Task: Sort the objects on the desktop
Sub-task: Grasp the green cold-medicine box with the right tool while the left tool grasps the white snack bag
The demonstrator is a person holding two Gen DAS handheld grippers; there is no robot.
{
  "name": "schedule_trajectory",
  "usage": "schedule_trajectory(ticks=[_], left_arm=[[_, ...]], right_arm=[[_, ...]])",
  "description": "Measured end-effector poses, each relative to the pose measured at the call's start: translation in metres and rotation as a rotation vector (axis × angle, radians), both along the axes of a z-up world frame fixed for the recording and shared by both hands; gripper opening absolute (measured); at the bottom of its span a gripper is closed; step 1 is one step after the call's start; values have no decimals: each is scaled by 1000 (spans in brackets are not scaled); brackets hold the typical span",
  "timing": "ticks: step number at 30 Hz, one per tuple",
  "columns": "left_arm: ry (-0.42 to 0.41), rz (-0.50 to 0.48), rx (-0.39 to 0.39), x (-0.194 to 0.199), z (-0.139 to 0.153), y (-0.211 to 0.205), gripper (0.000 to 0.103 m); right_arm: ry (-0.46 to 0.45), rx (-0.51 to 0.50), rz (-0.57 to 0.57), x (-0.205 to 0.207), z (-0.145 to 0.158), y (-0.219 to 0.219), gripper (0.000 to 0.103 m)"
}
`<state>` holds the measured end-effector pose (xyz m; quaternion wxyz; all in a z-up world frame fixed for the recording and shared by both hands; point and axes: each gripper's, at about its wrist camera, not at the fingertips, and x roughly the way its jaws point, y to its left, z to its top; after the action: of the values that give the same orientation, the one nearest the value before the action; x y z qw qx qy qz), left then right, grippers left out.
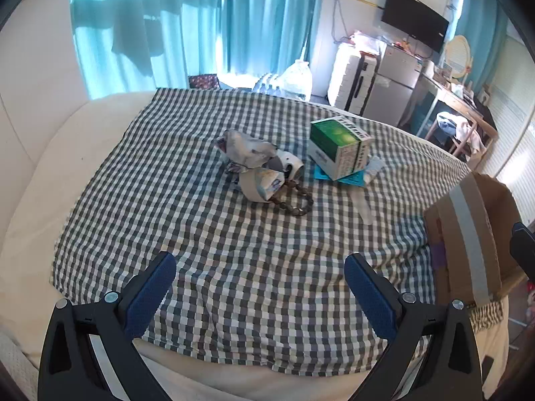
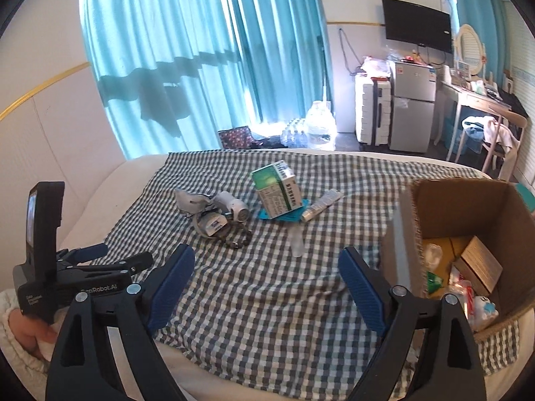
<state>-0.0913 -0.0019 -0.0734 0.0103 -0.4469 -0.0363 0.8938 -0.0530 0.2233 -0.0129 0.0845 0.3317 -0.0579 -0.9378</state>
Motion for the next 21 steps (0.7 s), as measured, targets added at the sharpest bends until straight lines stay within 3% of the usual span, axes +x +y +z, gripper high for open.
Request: schedule_trajectory(ticks=[9, 16, 21], left_arm=[[-48, 45, 17, -54, -20, -17, 103], [-88, 73, 43, -112, -40, -22, 103], [-124, 114, 113, -157, -55, -21, 103]], right_arm=[[-39, 53, 77, -73, -22, -29, 96], [-109, 34, 57, -165, -56, -33, 96], [-139, 68, 72, -217, -79, -40, 96]])
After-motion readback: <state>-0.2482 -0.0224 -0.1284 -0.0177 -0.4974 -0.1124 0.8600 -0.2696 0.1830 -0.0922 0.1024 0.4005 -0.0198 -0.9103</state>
